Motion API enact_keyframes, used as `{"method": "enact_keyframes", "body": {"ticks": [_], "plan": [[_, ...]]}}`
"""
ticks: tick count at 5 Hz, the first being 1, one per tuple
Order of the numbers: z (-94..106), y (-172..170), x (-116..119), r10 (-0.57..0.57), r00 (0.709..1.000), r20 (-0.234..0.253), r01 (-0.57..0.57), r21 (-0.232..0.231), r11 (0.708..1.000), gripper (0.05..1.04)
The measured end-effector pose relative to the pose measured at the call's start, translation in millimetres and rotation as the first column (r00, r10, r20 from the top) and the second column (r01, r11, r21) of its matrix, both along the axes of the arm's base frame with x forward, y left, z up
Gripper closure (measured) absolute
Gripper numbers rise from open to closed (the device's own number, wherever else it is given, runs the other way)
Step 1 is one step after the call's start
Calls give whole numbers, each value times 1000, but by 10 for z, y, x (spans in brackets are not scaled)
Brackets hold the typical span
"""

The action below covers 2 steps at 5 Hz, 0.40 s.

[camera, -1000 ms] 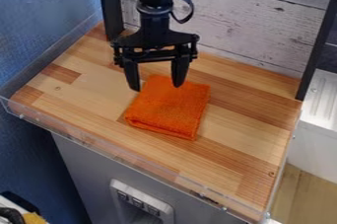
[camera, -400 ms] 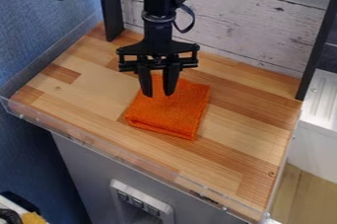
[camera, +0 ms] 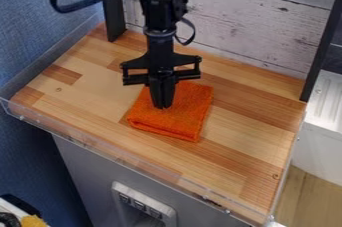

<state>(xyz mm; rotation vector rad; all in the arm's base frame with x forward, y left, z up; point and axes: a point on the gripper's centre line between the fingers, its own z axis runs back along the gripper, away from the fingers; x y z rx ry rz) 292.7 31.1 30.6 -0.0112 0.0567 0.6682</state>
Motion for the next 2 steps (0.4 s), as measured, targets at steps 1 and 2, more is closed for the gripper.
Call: {"method": "enact_keyframes", "body": {"ticks": [1,2], "plan": [[-48,-20,-13,-5,1000,17,6,-19,1000,1025],[-95,-39,-30,-9,999,31,10,-28,1000,1025]]}}
